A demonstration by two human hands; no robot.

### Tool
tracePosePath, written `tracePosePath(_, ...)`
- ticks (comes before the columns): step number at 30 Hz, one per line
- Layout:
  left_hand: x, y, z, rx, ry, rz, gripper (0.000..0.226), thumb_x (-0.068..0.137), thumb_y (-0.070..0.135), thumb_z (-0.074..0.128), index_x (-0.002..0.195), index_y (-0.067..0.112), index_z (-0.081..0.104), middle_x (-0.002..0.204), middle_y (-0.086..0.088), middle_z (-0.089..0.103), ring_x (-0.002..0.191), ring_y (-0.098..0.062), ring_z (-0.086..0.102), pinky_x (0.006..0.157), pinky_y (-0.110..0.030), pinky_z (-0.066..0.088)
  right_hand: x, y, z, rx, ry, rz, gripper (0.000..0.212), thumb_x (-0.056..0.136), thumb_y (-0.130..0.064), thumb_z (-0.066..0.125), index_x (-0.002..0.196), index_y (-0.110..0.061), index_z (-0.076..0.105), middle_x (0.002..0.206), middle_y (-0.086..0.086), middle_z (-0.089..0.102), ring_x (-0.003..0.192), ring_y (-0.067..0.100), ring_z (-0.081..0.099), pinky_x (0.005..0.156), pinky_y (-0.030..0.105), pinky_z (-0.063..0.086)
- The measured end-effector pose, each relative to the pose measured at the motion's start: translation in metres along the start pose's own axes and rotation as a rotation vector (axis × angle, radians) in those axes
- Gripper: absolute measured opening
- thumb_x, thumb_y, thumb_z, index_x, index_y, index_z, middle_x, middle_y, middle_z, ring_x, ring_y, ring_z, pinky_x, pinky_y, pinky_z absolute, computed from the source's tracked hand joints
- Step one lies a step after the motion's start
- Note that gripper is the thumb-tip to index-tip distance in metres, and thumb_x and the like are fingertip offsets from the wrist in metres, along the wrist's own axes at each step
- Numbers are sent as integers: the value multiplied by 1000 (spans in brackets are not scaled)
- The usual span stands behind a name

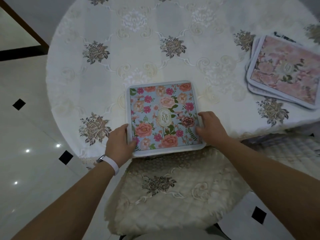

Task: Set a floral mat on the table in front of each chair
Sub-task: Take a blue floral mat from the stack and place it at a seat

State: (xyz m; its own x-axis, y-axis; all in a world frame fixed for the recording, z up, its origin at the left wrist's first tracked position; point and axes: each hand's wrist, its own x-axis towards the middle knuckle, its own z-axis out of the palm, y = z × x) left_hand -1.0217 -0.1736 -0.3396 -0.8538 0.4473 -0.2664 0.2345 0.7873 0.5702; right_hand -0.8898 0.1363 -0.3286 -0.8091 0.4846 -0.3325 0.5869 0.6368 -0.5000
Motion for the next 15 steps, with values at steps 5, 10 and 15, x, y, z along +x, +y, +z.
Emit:
tracePosePath(5, -21, -13, 1, 201, -124, 91, 98, 66, 64, 67, 142, 8, 41, 143, -16, 47, 134, -34, 40, 112, -50, 33, -30, 11, 1, -191, -147, -79, 82, 76, -45, 75, 143, -15, 39, 150, 12, 33, 137, 29, 32, 113, 39, 30)
tracePosePath(10, -27, -17, 4, 225, -154, 99, 111, 56, 76, 56, 143, 9, 41, 148, -17, 42, 140, -34, 32, 116, -49, 25, -43, 15, 1, -317, -251, -115, 97, 71, -57, 73, 149, -28, 24, 161, 10, 9, 146, 28, 12, 119, 43, 18)
tracePosePath(15, -26, -16, 5, 223, -146, 98, 109, 56, 76, 56, 141, 8, 44, 148, -16, 43, 141, -33, 33, 116, -49, 25, -41, 18, 3, -327, -231, -123, 95, 72, -56, 72, 149, -28, 24, 161, 11, 10, 147, 29, 12, 118, 46, 19)
